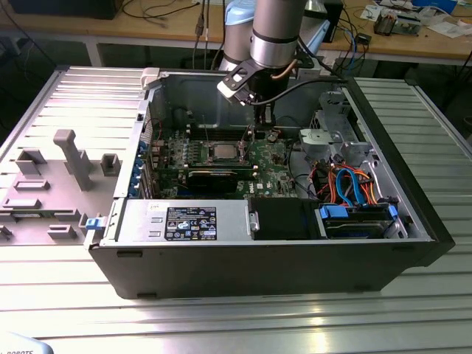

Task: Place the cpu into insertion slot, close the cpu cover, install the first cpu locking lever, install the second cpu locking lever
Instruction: 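Close the cpu cover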

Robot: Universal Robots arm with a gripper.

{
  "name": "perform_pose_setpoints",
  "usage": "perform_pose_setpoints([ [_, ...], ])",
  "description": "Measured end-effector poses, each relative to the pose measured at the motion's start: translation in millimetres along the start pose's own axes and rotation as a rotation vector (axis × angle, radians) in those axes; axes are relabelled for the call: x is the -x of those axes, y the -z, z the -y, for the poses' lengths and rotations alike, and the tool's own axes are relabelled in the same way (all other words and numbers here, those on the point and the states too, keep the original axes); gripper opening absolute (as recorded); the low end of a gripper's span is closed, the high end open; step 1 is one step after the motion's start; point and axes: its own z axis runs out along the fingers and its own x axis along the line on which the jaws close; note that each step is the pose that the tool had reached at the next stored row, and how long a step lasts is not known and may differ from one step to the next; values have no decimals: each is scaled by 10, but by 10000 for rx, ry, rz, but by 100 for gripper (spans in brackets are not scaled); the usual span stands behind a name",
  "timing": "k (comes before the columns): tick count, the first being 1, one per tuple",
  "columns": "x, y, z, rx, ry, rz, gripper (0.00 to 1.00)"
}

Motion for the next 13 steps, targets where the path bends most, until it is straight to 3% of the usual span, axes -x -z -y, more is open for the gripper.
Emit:
perform_pose_setpoints([
  [13,0,0,33,0,0,0,11],
])
